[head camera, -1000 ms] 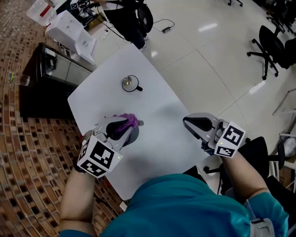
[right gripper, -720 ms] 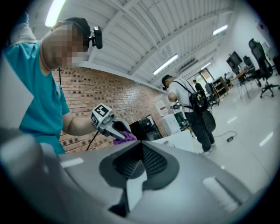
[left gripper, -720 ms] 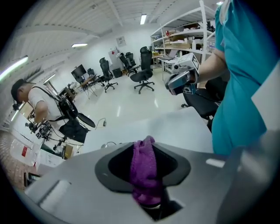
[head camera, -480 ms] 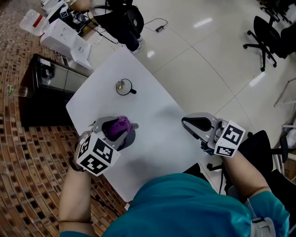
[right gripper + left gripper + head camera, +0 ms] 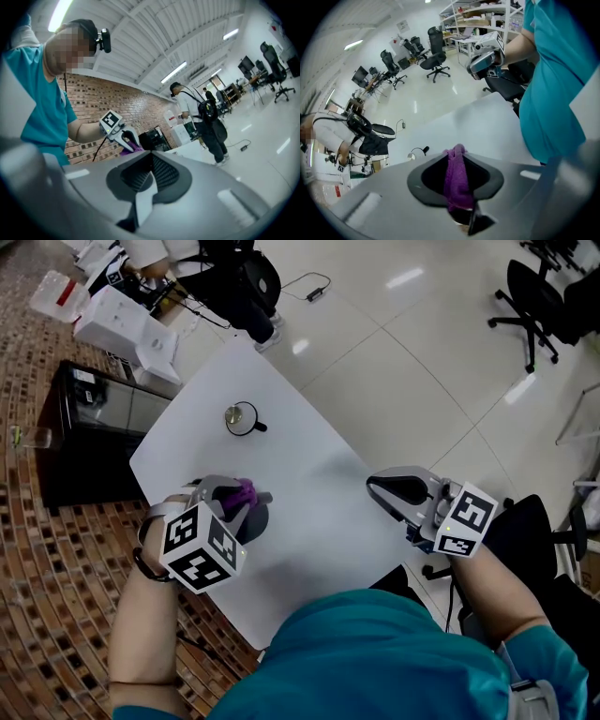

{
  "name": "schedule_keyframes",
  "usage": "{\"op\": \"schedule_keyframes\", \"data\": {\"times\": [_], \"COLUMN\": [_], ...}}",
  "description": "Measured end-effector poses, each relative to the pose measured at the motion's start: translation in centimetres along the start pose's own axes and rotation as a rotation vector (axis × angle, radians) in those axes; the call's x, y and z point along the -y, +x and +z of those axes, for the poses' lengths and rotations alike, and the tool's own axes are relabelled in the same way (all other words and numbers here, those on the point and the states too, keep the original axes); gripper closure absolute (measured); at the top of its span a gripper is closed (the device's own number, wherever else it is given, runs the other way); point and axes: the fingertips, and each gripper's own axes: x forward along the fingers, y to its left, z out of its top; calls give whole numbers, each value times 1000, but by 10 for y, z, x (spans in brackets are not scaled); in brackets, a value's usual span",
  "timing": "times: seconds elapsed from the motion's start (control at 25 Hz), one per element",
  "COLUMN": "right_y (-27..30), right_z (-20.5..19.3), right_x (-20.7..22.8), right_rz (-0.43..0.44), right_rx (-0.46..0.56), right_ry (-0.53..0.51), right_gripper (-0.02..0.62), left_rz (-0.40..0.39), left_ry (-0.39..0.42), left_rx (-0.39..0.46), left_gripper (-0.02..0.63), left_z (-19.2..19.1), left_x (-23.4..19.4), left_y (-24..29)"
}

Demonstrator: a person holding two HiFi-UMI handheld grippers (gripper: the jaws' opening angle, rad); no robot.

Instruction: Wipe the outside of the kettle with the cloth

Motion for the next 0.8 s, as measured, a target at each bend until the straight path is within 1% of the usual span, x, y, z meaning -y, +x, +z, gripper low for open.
{"op": "schedule_keyframes", "data": {"times": [0.2, 0.36, 0.52, 0.6, 0.68, 0.8], "right_y": [-10, -20, -28, -30, -33, -34], "right_z": [-2, -3, -5, -6, -7, -9], "right_x": [5, 10, 14, 13, 13, 11], "right_rz": [-16, -26, -33, -36, -40, -49], "right_rx": [13, 22, 23, 21, 19, 15], "right_ry": [11, 16, 21, 23, 26, 30], "right_gripper": [592, 592, 592, 592, 592, 592], "left_rz": [-58, -120, -188, -216, -240, -267], "left_ry": [142, 270, 363, 391, 401, 394], "left_rx": [-83, -193, -289, -325, -343, -333], "left_gripper": [525, 526, 526, 526, 526, 528], "left_z": [17, 24, 30, 31, 31, 33], "left_x": [6, 19, 32, 39, 46, 54], "left_y": [15, 42, 69, 81, 93, 107]}}
